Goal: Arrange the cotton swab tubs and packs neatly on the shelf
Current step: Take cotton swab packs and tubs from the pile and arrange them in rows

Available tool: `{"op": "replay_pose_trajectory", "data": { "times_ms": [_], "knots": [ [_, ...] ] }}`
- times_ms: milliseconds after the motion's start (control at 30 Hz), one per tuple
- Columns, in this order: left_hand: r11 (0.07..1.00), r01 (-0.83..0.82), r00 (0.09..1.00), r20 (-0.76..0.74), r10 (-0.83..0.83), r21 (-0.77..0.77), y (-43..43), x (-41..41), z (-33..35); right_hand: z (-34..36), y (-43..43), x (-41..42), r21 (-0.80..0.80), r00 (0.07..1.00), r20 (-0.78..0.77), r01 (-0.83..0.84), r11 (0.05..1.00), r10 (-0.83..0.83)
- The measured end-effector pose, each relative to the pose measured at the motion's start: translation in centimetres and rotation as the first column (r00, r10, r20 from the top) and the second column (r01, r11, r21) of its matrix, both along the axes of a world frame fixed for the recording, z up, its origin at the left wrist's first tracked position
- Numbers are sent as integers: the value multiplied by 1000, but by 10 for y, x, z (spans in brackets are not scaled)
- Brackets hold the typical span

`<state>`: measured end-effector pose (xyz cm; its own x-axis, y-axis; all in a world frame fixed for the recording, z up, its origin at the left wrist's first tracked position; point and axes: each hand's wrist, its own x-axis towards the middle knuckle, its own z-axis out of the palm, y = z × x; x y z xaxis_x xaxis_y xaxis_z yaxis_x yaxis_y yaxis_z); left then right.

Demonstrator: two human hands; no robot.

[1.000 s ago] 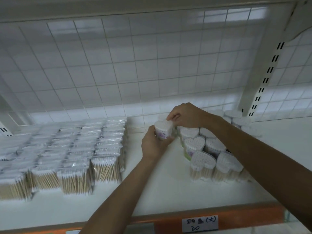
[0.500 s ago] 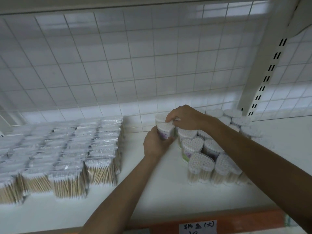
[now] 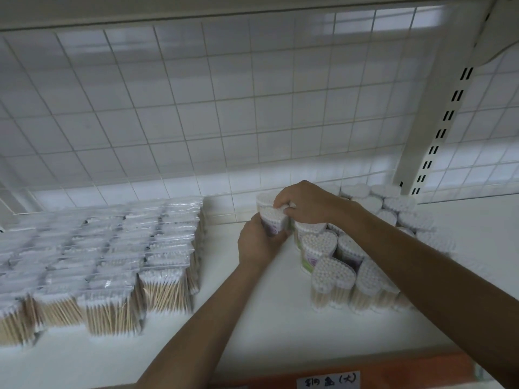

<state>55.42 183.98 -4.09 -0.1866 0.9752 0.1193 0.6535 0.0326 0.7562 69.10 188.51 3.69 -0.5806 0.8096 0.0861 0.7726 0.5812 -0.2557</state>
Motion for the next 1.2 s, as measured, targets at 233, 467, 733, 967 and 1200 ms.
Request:
{"op": "replay_pose_trajectory", "data": {
  "times_ms": [233,467,733,967,1200],
  "knots": [
    [999,1,1000,-18,-2,-37,-9,1,8,-1,-6,-1,-24,1000,-1,-1,1000,1],
    [1000,3,986,-165,-1,15,-23,-13,39,19,-15,-7,90,988,-154,40,995,-26],
    [973,33,945,-324,44,227,-61,-63,77,34,-47,-78,167,980,-190,-28,986,60],
    [945,-110,888,-396,233,308,-106,-171,88,41,-87,-186,175,967,-206,-111,978,147],
    [932,-248,778,-518,355,266,-180,-314,84,33,-149,-332,136,949,-155,-253,958,273]
  ]
}}
